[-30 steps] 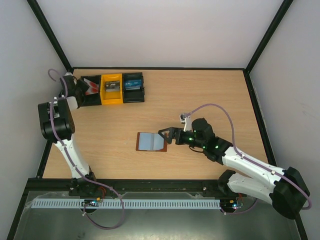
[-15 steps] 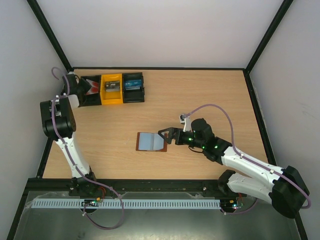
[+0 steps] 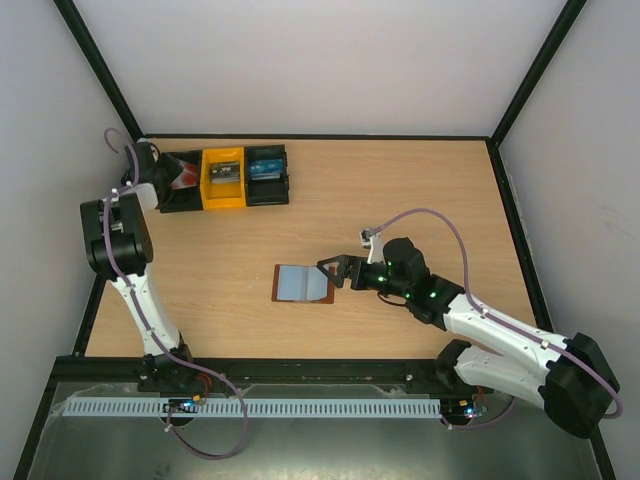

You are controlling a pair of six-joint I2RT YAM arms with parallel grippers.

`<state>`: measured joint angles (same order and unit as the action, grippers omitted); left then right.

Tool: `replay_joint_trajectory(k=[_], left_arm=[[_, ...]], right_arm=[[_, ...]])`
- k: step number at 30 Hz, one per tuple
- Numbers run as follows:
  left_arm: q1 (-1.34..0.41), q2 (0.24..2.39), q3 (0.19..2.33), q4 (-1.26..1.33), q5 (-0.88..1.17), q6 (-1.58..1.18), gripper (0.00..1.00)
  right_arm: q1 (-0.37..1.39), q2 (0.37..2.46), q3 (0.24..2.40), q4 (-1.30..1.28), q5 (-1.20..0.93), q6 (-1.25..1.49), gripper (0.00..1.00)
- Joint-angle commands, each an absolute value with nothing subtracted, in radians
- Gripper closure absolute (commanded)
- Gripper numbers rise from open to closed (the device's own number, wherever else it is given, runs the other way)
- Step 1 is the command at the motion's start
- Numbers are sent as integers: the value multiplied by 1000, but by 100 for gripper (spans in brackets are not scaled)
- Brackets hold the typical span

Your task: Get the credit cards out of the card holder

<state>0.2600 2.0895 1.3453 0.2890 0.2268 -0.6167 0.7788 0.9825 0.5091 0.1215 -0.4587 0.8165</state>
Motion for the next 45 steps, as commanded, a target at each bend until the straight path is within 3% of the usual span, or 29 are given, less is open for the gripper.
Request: replay_joint_trajectory(k=[1, 9, 18, 24, 27, 32, 36, 45], left_arm=[[256, 2097, 1398, 236, 222, -604, 77], [256, 2058, 1405, 186, 208, -623, 53], [256, 2018, 1395, 109, 240, -632, 45], [252, 1913, 1350, 6, 259, -610, 22], [251, 1845, 1313, -21, 322, -612, 2], [211, 1687, 1223, -67, 380, -584, 0], [166, 1569, 1079, -37, 544, -560, 0], [-45, 1306, 820, -105, 570, -482, 5]], right_arm=[[779, 956, 490, 138, -426, 819, 2], [779, 923, 480, 120, -408, 830, 2], [779, 916, 484, 98, -388, 825, 2], [779, 896, 517, 38, -346, 803, 2], [778, 877, 517, 25, -330, 793, 2], [779, 858, 518, -13, -294, 789, 2], [779, 876, 531, -30, -301, 791, 2], [778, 931, 504, -26, -312, 834, 2]])
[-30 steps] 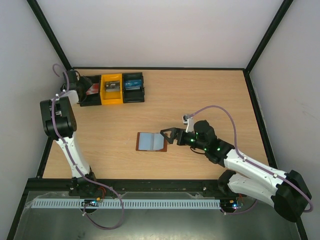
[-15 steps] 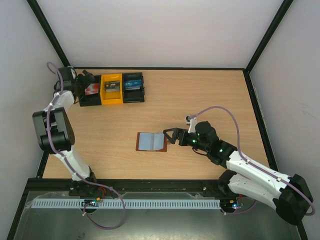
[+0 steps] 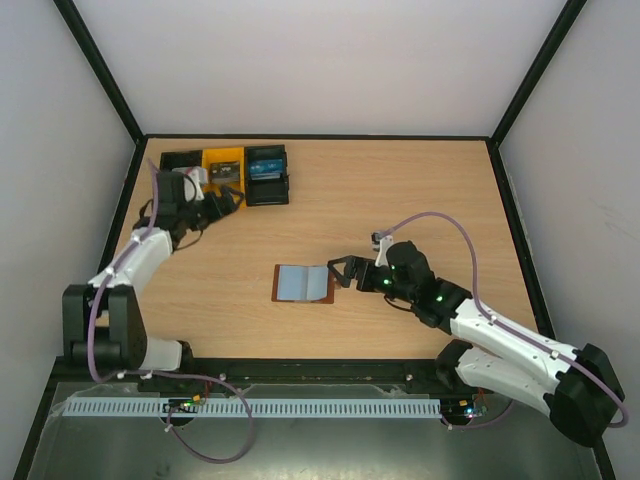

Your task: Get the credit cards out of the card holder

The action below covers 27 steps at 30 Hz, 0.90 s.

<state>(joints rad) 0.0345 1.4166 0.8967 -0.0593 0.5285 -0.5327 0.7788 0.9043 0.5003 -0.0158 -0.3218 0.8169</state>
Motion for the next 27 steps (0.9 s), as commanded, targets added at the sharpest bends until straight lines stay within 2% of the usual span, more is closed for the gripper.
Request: replay_joint_trajectory(k=[1, 4, 6, 12, 14, 17, 27], left_arm=[[-85, 1267, 794, -107, 560, -481, 6], [-145, 1206, 714, -91, 559, -502, 10], [-179, 1181, 671, -73, 568, -519, 14], [-280, 1138, 570, -52, 544, -545, 22], [-293, 1134, 526, -7, 571, -573, 26], [-317, 1130, 463, 55, 587, -615, 34], [-434, 1239, 404, 221, 549, -688, 45]], right_arm=[[778, 942, 504, -26, -316, 838, 1], [778, 987, 497, -15, -349, 842, 4], [778, 1017, 482, 27, -384, 850, 11], [778, 1080, 431, 143, -448, 898, 55], [778, 1100, 430, 153, -449, 899, 63], [779, 1129, 421, 184, -452, 908, 68], [780, 1321, 385, 384, -514, 944, 74]])
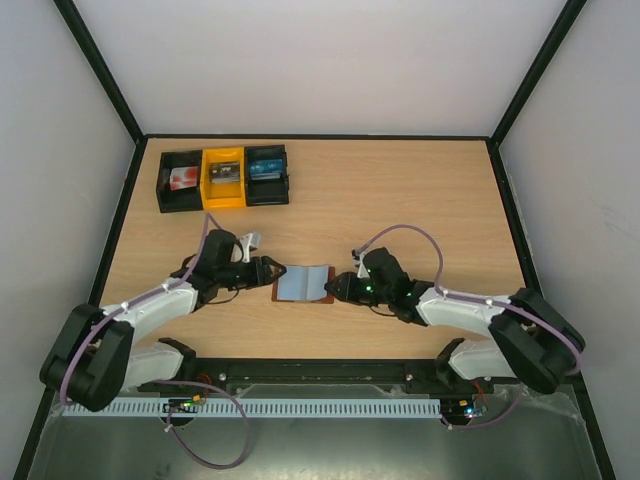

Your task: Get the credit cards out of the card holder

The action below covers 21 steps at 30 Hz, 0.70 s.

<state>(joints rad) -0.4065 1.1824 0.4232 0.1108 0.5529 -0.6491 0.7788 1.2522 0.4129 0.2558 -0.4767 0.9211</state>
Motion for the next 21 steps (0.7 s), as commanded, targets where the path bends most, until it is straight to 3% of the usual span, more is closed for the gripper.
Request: replay_joint_trajectory(k=[1, 15, 21], left_arm=[[-444, 1257, 402, 238, 547, -691, 47], [-503, 1435, 377, 319, 456, -691, 57], [-514, 1478, 357, 397, 469, -721, 68]], right_arm=[[780, 1343, 385, 392, -518, 944, 75], [782, 1509, 355, 477, -522, 930, 89], [782, 1544, 357, 500, -529, 924, 95]])
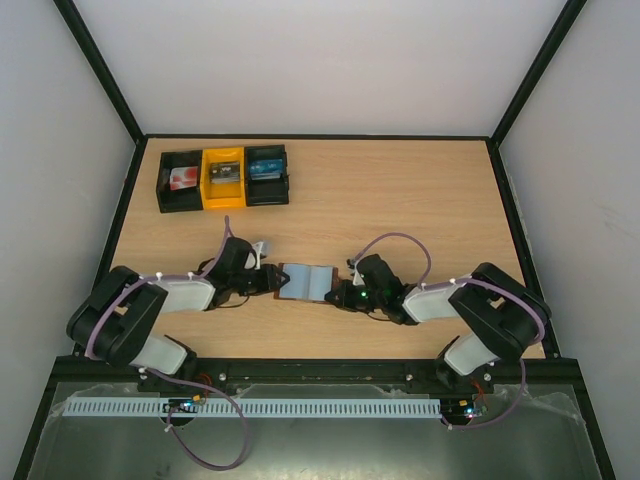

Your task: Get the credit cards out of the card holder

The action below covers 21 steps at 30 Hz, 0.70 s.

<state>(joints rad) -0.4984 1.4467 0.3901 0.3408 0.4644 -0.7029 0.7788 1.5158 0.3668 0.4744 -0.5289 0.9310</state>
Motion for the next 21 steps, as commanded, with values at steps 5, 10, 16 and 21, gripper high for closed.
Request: replay_joint_trajectory(k=[5, 10, 16, 21], left_arm=[[-523, 1503, 343, 471, 506, -761, 80], [-543, 1502, 339, 543, 548, -814, 89], [-568, 1459, 335, 548, 545, -845, 96], [-568, 1394, 346, 431, 471, -809, 93]], right_arm=[[782, 1551, 351, 509, -529, 926, 96], [782, 1551, 343, 523, -531, 927, 96], [782, 1557, 345, 522, -531, 924, 97], [782, 1533, 353, 487, -513, 912, 95]])
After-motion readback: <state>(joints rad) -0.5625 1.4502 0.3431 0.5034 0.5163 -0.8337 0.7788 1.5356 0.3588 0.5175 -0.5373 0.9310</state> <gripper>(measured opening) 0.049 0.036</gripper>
